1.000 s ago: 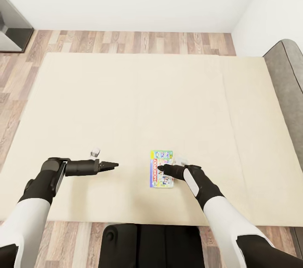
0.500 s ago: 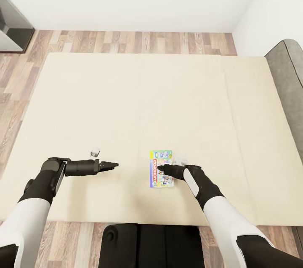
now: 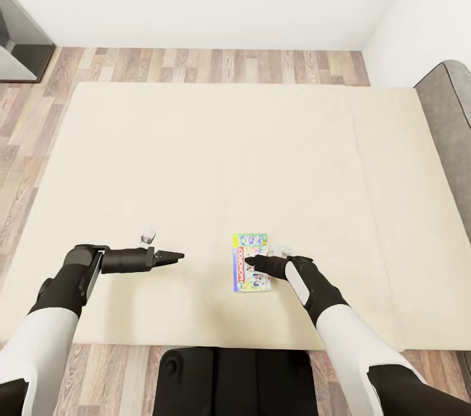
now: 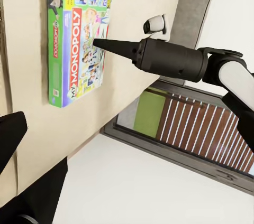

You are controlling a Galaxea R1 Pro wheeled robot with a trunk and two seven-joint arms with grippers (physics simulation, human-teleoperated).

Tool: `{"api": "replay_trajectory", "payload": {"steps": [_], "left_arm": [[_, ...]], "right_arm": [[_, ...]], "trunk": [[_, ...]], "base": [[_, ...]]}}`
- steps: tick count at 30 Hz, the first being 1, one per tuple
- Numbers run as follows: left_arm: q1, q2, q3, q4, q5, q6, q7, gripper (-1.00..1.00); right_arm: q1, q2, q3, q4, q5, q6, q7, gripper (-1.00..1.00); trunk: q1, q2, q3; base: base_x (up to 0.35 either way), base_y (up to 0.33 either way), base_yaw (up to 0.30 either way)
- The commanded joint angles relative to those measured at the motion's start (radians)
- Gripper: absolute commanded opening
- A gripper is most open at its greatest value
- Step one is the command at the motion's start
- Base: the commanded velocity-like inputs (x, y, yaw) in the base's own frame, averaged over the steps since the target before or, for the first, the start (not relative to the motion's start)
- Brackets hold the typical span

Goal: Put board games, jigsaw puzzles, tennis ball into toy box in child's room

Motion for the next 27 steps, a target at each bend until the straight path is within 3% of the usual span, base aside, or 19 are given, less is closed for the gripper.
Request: {"api": "replay_trajectory", "payload": {"steps": [1, 27], "left_arm": [[-0.001, 0.0, 0.003, -0.001, -0.011, 0.01, -0.009, 1.0], [-0.001, 0.0, 0.003, 0.0, -0.011, 0.009, -0.01, 1.0]], "right_arm": [[0.0, 0.0, -0.001, -0.001, -0.002, 0.005, 0.001, 1.0], [0.0, 0.0, -0.001, -0.001, -0.002, 0.004, 0.001, 1.0]], "trunk": [[0.001, -0.002, -0.001], [0.001, -0.002, -0.001]], "base": [[0.0, 0.048, 0.0], [0.0, 0.043, 0.0]]}}
